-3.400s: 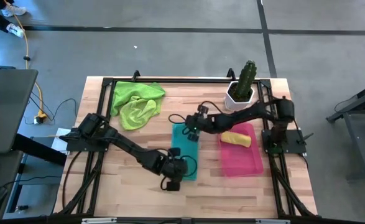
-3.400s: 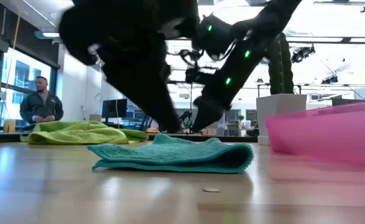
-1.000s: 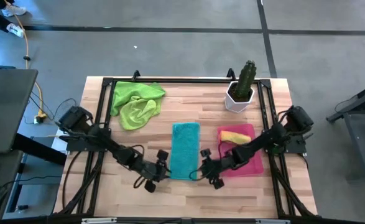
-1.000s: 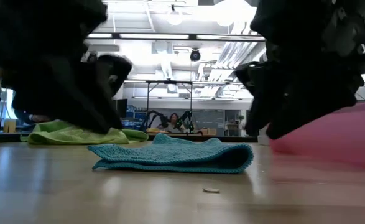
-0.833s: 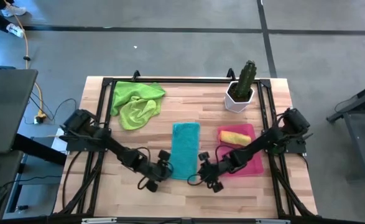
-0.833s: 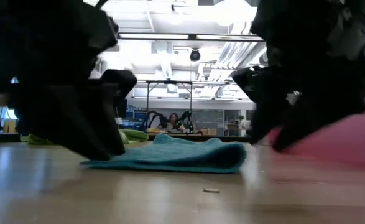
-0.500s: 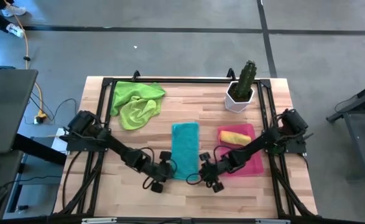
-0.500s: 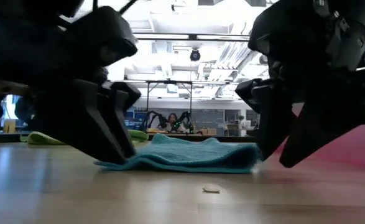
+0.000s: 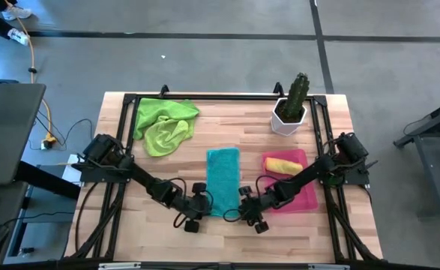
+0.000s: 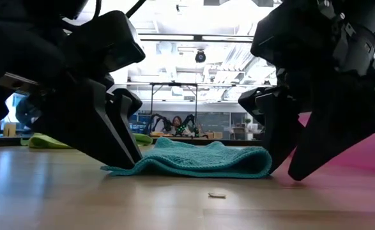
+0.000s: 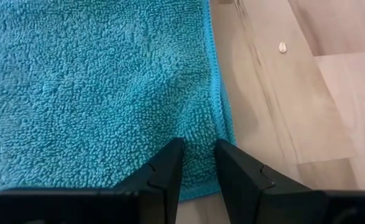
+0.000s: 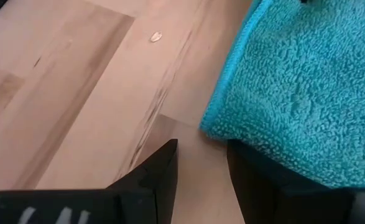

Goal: Roll microfiber towels into tight, uniform cylinder then place into a basket
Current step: Roll the blue microfiber towel

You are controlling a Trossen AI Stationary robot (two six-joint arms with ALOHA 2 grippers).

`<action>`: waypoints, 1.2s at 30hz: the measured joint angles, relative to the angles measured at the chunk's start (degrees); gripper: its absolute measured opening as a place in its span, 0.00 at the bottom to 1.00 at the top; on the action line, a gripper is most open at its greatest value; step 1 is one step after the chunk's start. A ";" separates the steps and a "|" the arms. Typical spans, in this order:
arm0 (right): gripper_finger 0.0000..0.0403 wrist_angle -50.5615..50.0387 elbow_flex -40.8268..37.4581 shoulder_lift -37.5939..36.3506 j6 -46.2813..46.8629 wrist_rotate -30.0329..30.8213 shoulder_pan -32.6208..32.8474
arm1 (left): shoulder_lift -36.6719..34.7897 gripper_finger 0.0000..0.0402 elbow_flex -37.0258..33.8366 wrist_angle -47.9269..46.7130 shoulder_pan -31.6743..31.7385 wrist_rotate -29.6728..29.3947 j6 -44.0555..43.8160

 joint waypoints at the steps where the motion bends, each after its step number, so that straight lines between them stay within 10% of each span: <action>1: 0.32 -0.03 0.03 0.00 0.07 -0.19 0.00 | -0.02 0.22 0.03 -0.22 0.00 0.01 -0.95; 36: 0.42 -8.92 0.11 -5.14 -19.76 0.98 -0.66 | 0.06 0.24 -0.01 0.87 2.58 6.29 -14.36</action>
